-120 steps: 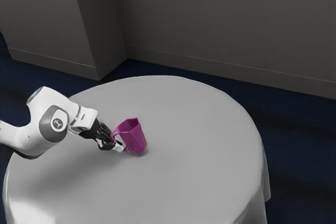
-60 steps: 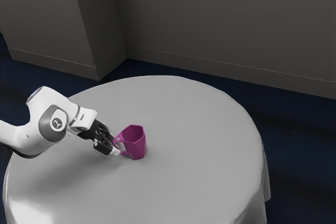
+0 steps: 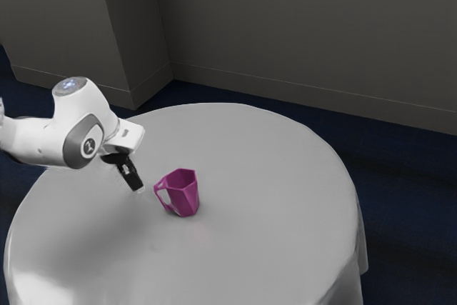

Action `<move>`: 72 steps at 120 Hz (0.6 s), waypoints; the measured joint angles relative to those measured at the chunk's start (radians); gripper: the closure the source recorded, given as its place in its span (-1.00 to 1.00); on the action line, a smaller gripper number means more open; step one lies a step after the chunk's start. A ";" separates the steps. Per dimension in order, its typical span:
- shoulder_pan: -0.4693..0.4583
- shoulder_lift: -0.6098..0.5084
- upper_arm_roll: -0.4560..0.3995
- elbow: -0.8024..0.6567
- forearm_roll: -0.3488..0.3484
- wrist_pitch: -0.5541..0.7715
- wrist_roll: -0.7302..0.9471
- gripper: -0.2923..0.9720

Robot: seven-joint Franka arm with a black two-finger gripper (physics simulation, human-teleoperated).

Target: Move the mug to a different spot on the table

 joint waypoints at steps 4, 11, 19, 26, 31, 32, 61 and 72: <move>-0.008 0.019 -0.002 0.023 -0.009 -0.035 -0.028 -0.49; -0.001 0.044 -0.014 0.087 -0.019 -0.104 -0.074 -0.50; 0.008 0.077 -0.025 0.153 -0.026 -0.186 -0.122 -0.50; 0.010 0.092 -0.027 0.211 -0.028 -0.259 -0.162 -0.50; 0.010 0.095 -0.028 0.255 -0.026 -0.306 -0.188 -0.50; 0.010 0.096 -0.028 0.265 -0.026 -0.316 -0.193 -0.50; 0.015 0.094 -0.029 0.566 0.019 -0.591 -0.332 -0.51; 0.086 0.087 -0.097 0.666 0.025 -0.698 -0.374 -0.51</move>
